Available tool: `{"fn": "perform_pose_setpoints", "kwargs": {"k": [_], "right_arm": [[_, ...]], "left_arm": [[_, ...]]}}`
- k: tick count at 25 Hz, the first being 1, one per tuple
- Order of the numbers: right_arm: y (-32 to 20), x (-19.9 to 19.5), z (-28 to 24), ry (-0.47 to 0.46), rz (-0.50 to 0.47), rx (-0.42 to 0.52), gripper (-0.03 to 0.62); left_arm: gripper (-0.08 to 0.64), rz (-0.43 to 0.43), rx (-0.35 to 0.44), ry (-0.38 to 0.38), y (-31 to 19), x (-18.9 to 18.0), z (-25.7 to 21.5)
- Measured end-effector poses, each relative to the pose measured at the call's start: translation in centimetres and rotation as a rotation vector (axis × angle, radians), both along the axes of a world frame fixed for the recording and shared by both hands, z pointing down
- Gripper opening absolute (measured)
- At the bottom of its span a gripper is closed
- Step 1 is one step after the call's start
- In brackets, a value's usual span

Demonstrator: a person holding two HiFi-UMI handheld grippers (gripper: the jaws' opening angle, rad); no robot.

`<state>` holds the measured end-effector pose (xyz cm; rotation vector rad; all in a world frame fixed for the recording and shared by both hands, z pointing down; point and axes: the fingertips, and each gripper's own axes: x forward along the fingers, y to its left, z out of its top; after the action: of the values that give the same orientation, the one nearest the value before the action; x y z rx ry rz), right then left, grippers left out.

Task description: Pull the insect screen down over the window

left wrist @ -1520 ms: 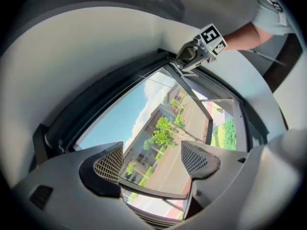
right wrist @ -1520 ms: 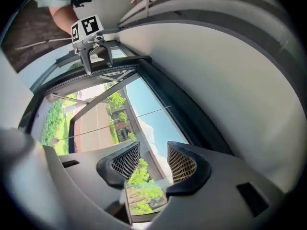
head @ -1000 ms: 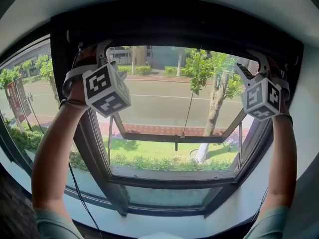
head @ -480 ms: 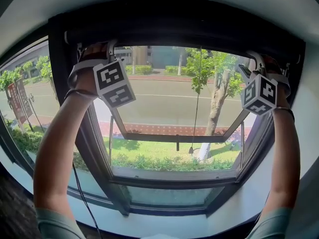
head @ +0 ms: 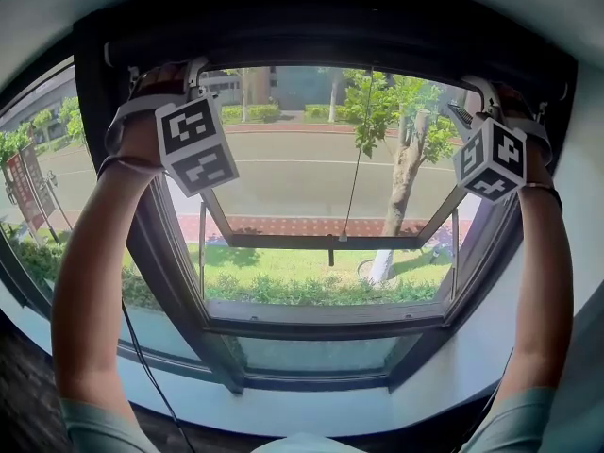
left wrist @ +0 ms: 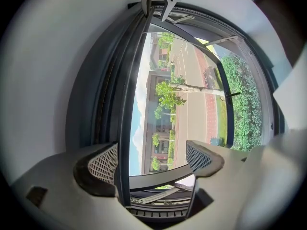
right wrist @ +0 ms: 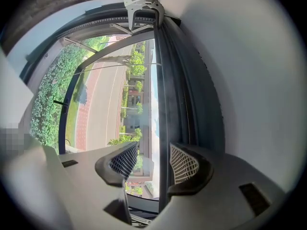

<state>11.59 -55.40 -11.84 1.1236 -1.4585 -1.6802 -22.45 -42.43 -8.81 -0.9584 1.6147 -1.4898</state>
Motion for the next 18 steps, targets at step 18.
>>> {"fn": "perform_pose_setpoints", "kwargs": {"k": [18], "right_arm": [[0.9, -0.3, 13.5, 0.140, 0.008, -0.221, 0.190]], "left_arm": [[0.433, 0.027, -0.256, 0.071, 2.1, 0.0, 14.5]]}}
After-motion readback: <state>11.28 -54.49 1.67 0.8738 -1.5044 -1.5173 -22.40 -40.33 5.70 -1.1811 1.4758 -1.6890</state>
